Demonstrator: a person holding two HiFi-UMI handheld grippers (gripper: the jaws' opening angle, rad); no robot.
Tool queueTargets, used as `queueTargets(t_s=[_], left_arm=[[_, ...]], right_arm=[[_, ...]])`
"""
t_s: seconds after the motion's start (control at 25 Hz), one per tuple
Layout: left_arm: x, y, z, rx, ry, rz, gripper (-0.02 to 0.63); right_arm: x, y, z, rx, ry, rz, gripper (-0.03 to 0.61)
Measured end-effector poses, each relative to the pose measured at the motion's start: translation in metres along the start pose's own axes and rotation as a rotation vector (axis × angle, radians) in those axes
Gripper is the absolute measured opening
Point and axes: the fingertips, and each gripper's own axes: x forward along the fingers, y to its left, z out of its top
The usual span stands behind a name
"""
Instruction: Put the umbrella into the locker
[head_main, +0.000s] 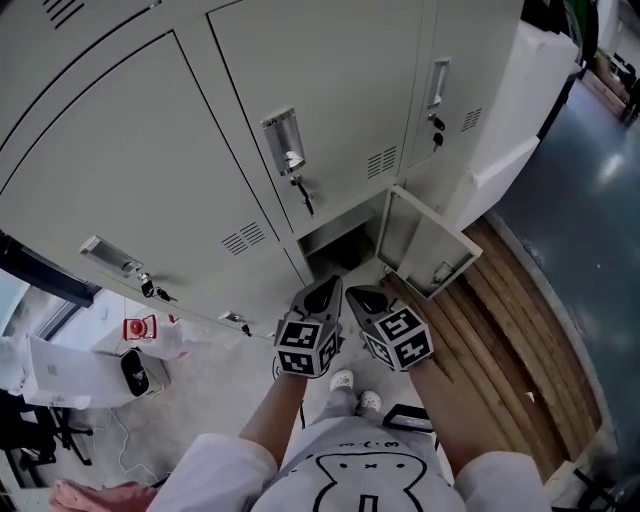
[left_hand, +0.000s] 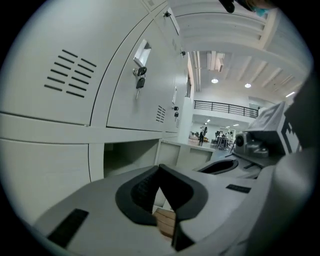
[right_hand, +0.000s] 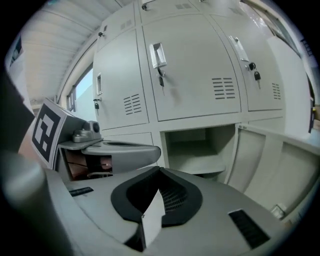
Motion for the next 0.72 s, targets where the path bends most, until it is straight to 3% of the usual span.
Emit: queueTargets(t_s=[0.16,0.36,0.72], left_arm=[[-0.008,-0.011,0.023,0.054,-0.047,-0.004,0.005],[-0.023,-0.014,0.053,0.095,-0.126,-0.001,0.005],[-0.033,-0.013,0.082,0.111,-0.200,0.002,0.005]], right_arm=[[-0.016,0.004,0.037,-0.042,-0.063,0.012,0.002],[-0.034,0.000,0.076,0.017,-0.168,0.003,0.001],[-0.055,-0.004,0.107,0.032,-0.264,-0.073,-0.002]])
